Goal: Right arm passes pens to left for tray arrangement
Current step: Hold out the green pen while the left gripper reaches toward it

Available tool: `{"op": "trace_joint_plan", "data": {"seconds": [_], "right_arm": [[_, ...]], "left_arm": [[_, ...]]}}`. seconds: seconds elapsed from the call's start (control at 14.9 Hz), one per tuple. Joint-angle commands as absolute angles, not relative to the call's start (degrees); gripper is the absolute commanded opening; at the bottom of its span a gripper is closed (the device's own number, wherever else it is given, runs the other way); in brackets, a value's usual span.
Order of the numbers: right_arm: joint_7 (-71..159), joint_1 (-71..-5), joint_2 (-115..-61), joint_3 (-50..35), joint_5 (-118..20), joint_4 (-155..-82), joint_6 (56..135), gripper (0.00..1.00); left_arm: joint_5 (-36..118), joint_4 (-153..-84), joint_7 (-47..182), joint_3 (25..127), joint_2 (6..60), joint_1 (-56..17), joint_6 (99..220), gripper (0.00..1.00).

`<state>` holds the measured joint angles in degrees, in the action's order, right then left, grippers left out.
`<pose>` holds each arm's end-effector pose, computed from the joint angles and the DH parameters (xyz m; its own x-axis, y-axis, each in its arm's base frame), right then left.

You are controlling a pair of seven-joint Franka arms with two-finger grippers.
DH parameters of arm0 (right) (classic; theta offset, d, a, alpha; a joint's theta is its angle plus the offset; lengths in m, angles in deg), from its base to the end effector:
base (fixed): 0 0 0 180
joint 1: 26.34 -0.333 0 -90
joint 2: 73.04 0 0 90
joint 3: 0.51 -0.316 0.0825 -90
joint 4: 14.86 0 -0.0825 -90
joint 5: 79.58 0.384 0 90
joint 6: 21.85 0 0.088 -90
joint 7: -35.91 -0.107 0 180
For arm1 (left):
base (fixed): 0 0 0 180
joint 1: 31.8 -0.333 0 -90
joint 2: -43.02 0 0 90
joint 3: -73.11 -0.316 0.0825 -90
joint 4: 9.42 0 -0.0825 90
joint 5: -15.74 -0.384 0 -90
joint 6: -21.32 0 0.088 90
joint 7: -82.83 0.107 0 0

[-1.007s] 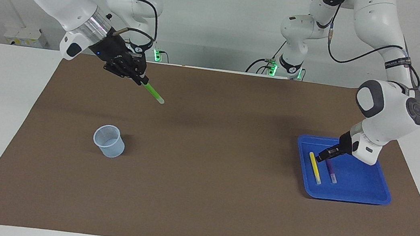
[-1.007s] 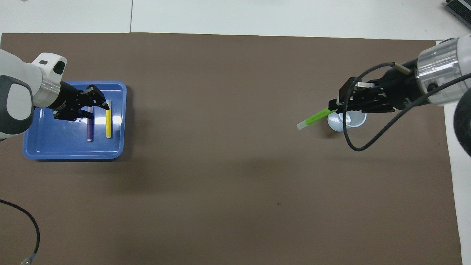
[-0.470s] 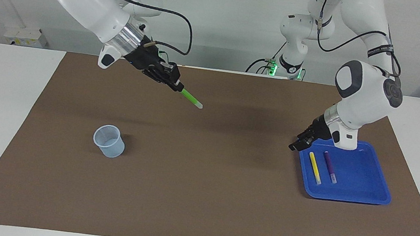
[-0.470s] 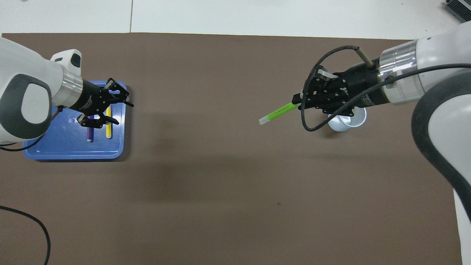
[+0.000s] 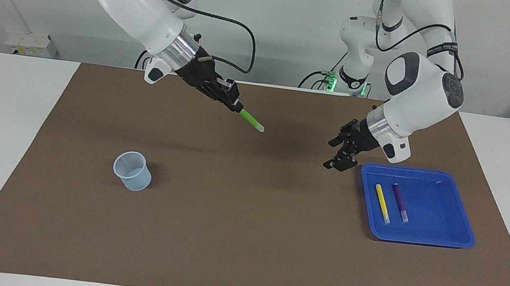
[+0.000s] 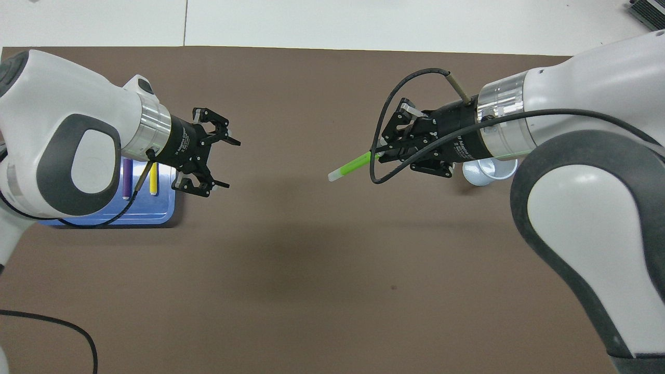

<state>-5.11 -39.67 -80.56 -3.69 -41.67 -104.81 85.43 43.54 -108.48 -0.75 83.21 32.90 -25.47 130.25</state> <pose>0.5833 0.2193 0.5933 0.8421 -0.4320 -0.3228 -0.5389 -0.6513 -0.5342 0.5835 -0.2008 0.4845 0.2082 0.8579 -0.4697 0.9731 -0.2301 0.0109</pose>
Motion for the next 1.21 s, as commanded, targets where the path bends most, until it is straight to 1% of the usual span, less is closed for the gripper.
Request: {"op": "trace_joint_plan", "data": {"seconds": [0.0, 0.34, 0.6, 0.87, 1.14], "right_arm": [[-5.6, -39.6, -80.2, -3.7, -39.8, -105.7, 86.5, 0.00], [-5.1, -39.7, -79.8, -3.7, -39.9, -106.6, 87.0, 0.00], [-4.5, -39.6, -79.7, -3.7, -40.0, -106.9, 87.0, 0.00], [-4.5, -39.6, -79.7, -3.7, -40.1, -106.9, 87.0, 0.00], [-4.3, -39.6, -79.7, -3.7, -40.4, -106.9, 87.0, 0.00]], "left_arm": [[45.1, -108.3, -14.9, 83.2, 33.3, -22.8, 132.9, 1.00], [44.8, -108.2, -34.7, 83.2, 33.3, -14.7, 138.8, 1.00], [44.4, -107.3, -43.9, 83.2, 33.3, -10.9, 140.3, 1.00], [44.3, -104.8, -49.6, 83.2, 33.1, -10.0, 141.0, 1.00], [44.0, -104.7, -55.0, 83.2, 33.2, -8.3, 146.5, 1.00]]}}
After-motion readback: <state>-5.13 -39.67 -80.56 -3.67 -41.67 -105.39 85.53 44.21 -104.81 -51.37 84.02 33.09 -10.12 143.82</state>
